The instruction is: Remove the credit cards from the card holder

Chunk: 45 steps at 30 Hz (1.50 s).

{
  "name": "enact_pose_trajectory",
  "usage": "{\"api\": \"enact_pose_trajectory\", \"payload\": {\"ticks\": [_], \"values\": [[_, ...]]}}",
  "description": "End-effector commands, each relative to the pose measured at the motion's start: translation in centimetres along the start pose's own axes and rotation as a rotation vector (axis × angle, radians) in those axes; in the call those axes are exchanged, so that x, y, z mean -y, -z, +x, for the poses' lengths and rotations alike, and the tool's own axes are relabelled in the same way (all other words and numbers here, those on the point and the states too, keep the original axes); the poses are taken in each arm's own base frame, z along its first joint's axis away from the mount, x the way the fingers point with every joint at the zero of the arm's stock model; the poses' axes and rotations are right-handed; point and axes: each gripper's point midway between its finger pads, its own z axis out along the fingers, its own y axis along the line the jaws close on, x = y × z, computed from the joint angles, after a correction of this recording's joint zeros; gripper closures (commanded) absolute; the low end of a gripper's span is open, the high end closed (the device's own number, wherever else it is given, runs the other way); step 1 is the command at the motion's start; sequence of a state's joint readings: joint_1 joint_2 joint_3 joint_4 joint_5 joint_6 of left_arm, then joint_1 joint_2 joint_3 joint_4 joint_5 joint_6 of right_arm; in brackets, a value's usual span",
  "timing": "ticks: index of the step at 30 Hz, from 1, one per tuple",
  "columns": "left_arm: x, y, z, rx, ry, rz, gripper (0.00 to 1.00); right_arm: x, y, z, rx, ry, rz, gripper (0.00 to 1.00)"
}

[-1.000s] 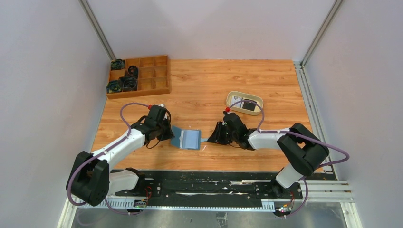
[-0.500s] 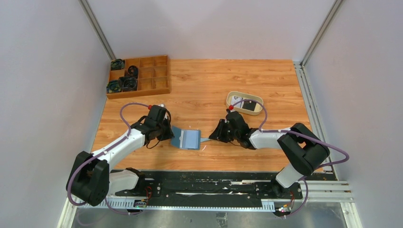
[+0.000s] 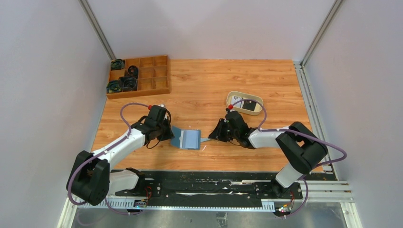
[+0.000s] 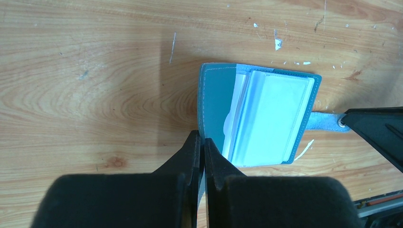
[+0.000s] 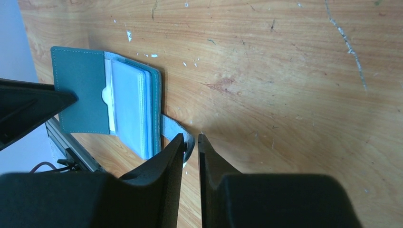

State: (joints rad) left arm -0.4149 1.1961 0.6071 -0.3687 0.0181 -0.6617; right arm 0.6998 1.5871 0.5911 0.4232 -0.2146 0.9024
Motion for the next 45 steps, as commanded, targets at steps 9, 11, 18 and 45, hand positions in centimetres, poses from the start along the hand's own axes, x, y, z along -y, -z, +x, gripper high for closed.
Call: {"api": "enact_pose_trajectory", "payload": {"ticks": [9, 11, 18, 45], "values": [[-0.5, 0.0, 0.1, -0.001, -0.013, -0.02, 1.0, -0.4, 0.1, -1.0, 0.018, -0.014, -0.002, 1.0], [-0.3, 0.2, -0.1, 0.006, -0.015, -0.016, 1.0, -0.6, 0.5, -1.2, 0.026, -0.006, 0.0, 1.0], [0.8, 1.1, -1.0, 0.026, -0.006, 0.021, 1.0, -2.0, 1.6, -2.4, 0.059, 0.015, -0.026, 1.0], [11.0, 0.6, 1.4, -0.06, -0.01, 0.299, 0.5, -3.1, 0.7, -2.2, 0.023, 0.023, -0.079, 1.0]]}}
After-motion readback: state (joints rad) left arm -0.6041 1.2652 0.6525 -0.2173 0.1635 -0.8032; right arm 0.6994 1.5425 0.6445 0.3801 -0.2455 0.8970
